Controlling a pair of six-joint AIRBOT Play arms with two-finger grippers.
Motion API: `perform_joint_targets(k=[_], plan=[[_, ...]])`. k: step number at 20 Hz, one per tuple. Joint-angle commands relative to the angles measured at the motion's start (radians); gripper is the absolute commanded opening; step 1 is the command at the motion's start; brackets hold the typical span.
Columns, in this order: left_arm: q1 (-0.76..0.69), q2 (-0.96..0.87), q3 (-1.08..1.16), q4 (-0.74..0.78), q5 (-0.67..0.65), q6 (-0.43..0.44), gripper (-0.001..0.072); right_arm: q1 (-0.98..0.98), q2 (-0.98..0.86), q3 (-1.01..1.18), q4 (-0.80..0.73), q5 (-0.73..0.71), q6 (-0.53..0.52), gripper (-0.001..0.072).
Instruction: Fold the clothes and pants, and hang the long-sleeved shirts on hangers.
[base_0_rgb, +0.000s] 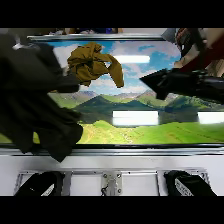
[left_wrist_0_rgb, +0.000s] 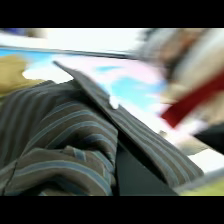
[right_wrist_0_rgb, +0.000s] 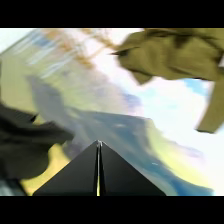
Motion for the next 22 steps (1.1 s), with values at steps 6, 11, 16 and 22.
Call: perform_joint_targets(k=[6, 11, 16, 22], plan=[[-0.365, -0.447, 0.458, 0.005, 0.299, 0.166, 0.0018, -0.406, 0.222, 0.001, -0.177, -0.019, 0.218, 0.0024], [-0.208, -0.483, 0.286, -0.003, 0.182, 0.039, 0.0018, -0.48, 0.25, 0.001, -0.177, -0.018, 0.217, 0.0024], [-0.089, -0.483, -0.134, -0.039, 0.121, 0.037, 0.0018, -0.48, 0.209, -0.003, -0.177, 0.06, 0.217, 0.0024], [0.1, -0.467, -0.417, -0.296, 0.149, 0.044, 0.071, -0.439, 0.142, -0.003, -0.174, 0.144, 0.217, 0.0341]])
